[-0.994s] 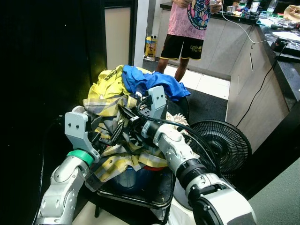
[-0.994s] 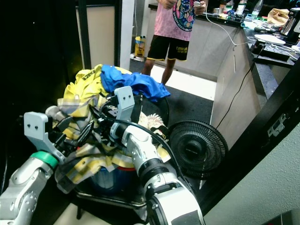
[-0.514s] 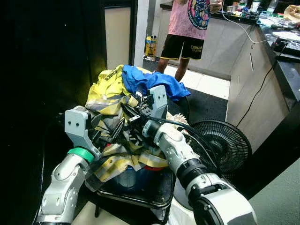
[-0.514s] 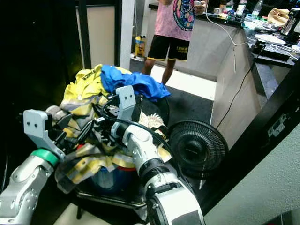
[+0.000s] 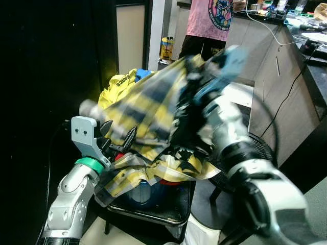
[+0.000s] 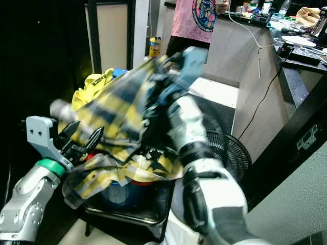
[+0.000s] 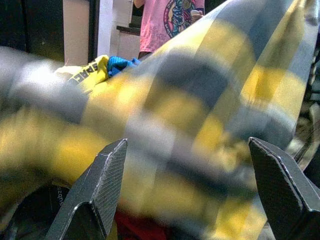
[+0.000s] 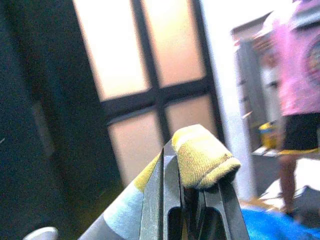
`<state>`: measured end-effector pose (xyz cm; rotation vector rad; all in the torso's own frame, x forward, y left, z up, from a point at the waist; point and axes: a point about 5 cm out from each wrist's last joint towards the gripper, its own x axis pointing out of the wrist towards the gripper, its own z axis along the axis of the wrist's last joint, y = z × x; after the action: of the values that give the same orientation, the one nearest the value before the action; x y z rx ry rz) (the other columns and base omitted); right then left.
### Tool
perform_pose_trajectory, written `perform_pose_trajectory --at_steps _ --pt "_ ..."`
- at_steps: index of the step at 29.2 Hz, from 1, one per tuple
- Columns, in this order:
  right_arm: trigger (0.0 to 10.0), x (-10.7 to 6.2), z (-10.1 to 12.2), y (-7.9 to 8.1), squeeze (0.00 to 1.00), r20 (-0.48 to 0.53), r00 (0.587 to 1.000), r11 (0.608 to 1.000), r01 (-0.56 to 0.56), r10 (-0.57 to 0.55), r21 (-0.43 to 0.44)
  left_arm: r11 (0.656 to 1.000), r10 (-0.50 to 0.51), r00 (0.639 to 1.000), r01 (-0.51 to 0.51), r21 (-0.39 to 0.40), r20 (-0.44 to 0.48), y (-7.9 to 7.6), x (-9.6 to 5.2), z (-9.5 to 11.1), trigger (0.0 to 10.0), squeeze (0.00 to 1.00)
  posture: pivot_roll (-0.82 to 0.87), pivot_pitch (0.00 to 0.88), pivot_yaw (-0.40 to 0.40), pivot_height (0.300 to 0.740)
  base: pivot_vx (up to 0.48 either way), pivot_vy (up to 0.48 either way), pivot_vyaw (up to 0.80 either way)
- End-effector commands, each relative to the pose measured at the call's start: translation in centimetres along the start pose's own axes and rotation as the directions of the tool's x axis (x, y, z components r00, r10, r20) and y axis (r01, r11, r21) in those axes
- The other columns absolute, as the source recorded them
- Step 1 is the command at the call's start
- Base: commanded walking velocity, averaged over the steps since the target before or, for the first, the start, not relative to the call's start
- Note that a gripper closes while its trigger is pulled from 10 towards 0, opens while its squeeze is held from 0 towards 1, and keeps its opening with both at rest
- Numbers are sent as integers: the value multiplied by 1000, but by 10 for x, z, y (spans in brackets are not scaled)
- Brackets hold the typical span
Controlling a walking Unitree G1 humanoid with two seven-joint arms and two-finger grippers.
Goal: Clothes washing
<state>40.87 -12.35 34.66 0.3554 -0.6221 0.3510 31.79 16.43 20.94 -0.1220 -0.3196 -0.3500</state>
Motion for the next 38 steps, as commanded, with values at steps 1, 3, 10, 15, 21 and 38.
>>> perform_pose_trajectory --at_steps 1,3,10,15,21,38 --pt "0 6 27 -8 0 112 993 999 43 -40 -21 1000 -15 1000 15 -10 1 -3 1 -2 10000 0 -33 31 -13 740 0 0 0" --pt "0 8 43 -18 0 159 985 996 83 -75 -46 1000 -15 1000 15 -10 3 -3 1 -2 10000 0 -33 28 -13 740 0 0 0" --pt "0 8 62 -31 0 213 969 988 141 -123 -69 1000 -19 1000 19 -9 5 -3 2 -2 10000 0 -34 18 -8 740 0 0 0" --pt "0 13 84 -34 0 270 955 984 152 -121 -96 1000 -22 1000 22 -8 6 -3 3 -2 10000 0 -34 18 -8 740 0 0 0" --pt "0 16 201 -36 0 591 801 969 212 -97 -129 1000 -20 1000 20 -5 8 -2 3 -2 10000 0 -33 11 -11 740 0 0 0" --pt "0 -7 289 -38 0 793 608 954 264 -50 -142 1000 -14 1000 14 1 18 3 5 0 10000 0 -25 15 2 740 0 0 0"
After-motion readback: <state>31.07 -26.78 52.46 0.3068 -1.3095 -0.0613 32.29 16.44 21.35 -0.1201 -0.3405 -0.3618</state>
